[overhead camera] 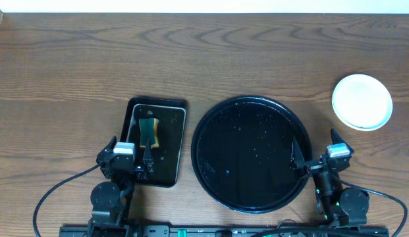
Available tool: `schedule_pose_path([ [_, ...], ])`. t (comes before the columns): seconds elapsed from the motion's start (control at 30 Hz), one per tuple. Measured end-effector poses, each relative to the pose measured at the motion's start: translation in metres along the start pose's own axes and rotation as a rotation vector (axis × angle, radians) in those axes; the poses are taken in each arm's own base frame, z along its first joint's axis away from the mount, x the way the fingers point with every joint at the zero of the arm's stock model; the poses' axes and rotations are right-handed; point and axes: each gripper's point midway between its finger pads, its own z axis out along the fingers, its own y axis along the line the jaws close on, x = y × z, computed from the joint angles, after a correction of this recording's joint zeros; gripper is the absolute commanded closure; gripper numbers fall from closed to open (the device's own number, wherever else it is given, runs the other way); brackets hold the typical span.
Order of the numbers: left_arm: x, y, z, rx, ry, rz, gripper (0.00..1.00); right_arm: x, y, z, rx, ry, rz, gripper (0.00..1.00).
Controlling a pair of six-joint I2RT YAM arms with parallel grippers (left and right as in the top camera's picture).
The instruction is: Clean dirty plates on tray and stack at the side
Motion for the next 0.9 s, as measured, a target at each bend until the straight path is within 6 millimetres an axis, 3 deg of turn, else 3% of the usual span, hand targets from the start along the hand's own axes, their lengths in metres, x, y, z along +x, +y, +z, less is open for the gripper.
schedule_pose_path([
  [0.13,-0.0001,0.0,0.0,0.0,0.0,0.0,0.14,0.0106,0.0001,-0.0001,0.001,0.042,0.004,0.01],
  [0.9,-0.0001,-0.0001,0.0,0.0,0.0,0.0,0.14,0.0106,0.0,-0.0001,0.002,0.042,0.004,0.01],
])
